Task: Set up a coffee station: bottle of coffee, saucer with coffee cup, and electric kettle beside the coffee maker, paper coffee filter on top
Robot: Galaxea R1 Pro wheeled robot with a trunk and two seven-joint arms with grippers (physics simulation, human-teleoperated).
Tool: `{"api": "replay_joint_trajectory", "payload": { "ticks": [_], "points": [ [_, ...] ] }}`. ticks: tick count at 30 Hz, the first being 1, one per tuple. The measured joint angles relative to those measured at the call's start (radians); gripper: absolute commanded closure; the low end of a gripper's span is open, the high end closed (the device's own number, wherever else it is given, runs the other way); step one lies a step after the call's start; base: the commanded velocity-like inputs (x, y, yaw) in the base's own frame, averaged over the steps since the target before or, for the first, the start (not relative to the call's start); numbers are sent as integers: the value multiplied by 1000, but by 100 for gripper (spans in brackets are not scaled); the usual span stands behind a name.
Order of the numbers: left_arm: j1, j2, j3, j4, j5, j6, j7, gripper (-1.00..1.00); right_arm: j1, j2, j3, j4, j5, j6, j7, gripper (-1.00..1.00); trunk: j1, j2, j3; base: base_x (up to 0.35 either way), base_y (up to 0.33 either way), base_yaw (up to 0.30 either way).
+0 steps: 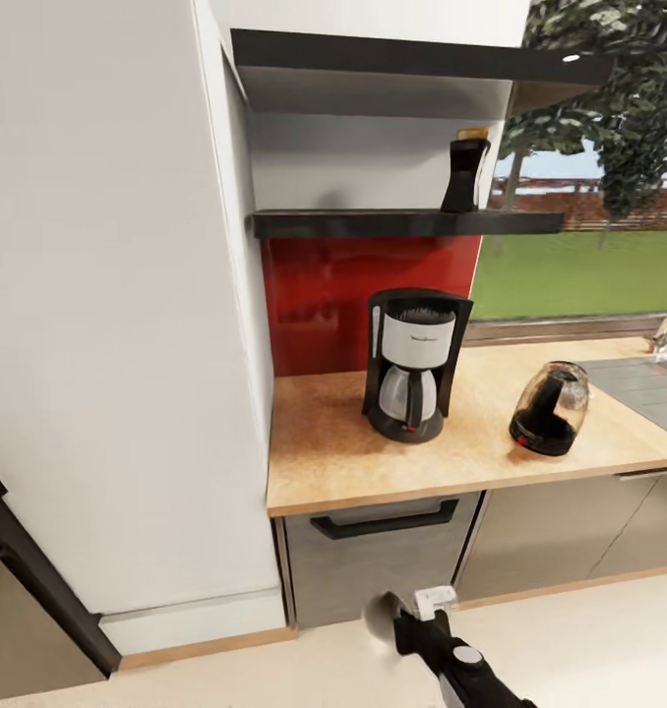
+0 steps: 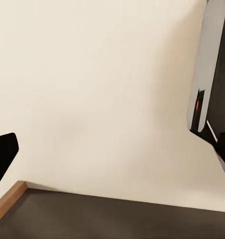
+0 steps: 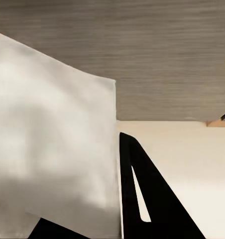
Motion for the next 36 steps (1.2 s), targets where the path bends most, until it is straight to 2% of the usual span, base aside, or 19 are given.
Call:
{"api": "replay_joint_trajectory", "payload": {
  "ticks": [5,8,10,13,16,19,25,33,36],
  "points": [
    [-2,1,-1,-1,0,1,-1,-100,0,-2,-1,-188,1,10,-2,100,0,0,0,-55,24,0],
    [-2,1,-1,-1,0,1,-1,-100,0,-3,-7,-259,0,12,-3,100,0,0,0,-11,5,0],
    [-3,1,0,-1,0,1,-1,-100,0,-2,-22,-297,-1,13,-3,100,0,0,0,-4,2,0],
    [-3,1,0,-1,0,1,-1,-100,0,-2,-68,-382,-3,28,-4,100,0,0,0,-1,1,0],
    [-3,2,0,-1,0,1,-1,-100,0,-2,-106,-478,-10,100,-3,100,0,0,0,0,0,0],
    [-3,2,0,-1,0,1,-1,-100,0,-2,-137,-615,-42,221,-2,100,0,0,0,0,0,0],
    [-3,2,-1,-1,0,0,-1,-100,1,-4,-150,-798,-110,335,-1,100,0,0,0,0,0,0],
    [-3,2,-1,-1,0,-1,-1,-100,0,-5,-153,-897,-186,411,-1,100,0,0,0,0,0,0],
    [-2,1,-1,-1,0,-1,-1,-100,-6,-5,-155,-908,-251,446,-4,100,0,0,0,0,0,0]
  ]
}}
